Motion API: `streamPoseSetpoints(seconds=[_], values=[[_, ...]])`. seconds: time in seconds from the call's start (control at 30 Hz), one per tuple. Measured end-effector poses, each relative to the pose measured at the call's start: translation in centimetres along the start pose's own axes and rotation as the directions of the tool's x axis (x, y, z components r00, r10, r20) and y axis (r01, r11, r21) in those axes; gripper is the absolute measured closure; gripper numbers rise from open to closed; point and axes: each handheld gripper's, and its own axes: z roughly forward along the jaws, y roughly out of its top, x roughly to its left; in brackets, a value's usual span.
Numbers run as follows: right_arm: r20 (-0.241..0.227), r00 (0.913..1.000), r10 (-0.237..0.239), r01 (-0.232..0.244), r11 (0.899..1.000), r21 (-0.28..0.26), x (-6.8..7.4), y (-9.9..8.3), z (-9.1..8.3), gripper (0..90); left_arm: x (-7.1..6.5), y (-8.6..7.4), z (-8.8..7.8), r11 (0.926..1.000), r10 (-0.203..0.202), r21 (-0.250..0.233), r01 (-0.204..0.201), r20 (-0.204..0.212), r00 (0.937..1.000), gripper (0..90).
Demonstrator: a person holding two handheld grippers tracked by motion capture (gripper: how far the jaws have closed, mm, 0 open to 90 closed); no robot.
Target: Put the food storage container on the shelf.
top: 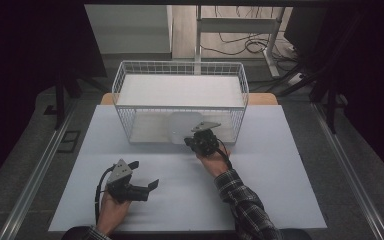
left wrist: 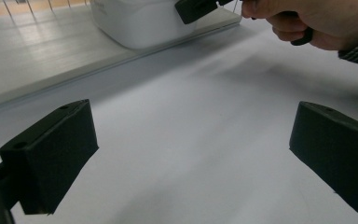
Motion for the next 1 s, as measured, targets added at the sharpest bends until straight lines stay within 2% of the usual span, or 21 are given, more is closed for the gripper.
streamPoseSetpoints(seconds=[0.03, 0.2, 0.7, 0.9, 0.97, 1.0], values=[[0.002, 1.0000, 0.003, -0.003, 1.000, 0.000, -0.1, 0.1, 0.1, 89.1, 0.0, 0.1, -0.1, 0.9999, -0.016, -0.004, 0.016, 0.010, 0.9998, 0.4], [0.010, 0.9999, 0.011, -0.011, 1.000, -0.002, -0.6, 0.2, 0.4, 89.1, 0.0, 0.1, -0.1, 0.9997, -0.023, 0.004, 0.023, 0.018, 0.9996, 0.4], [0.026, 0.9994, 0.023, -0.023, 1.000, -0.004, -1.3, 0.7, 1.4, 89.1, -0.5, 0.3, 0.0, 1.0000, -0.001, 0.002, 0.001, 0.035, 0.9994, 0.4], [0.021, 0.9993, 0.030, -0.029, 1.000, -0.010, -1.4, 0.6, 1.1, 88.8, -0.6, 0.3, 0.0, 0.9999, 0.012, 0.002, -0.012, 0.041, 0.9991, 1.1], [0.003, 0.9989, 0.047, -0.047, 0.999, -0.021, -1.3, 0.7, 0.8, 83.0, -0.6, 0.3, 0.0, 0.9999, 0.015, 0.005, -0.016, 0.040, 0.9991, 1.8], [0.003, 0.9989, 0.047, -0.047, 0.999, -0.021, -1.3, 0.7, 0.8, 83.0, -0.6, 0.3, 0.0, 0.9998, 0.016, 0.008, -0.016, 0.035, 0.9993, 1.8]])
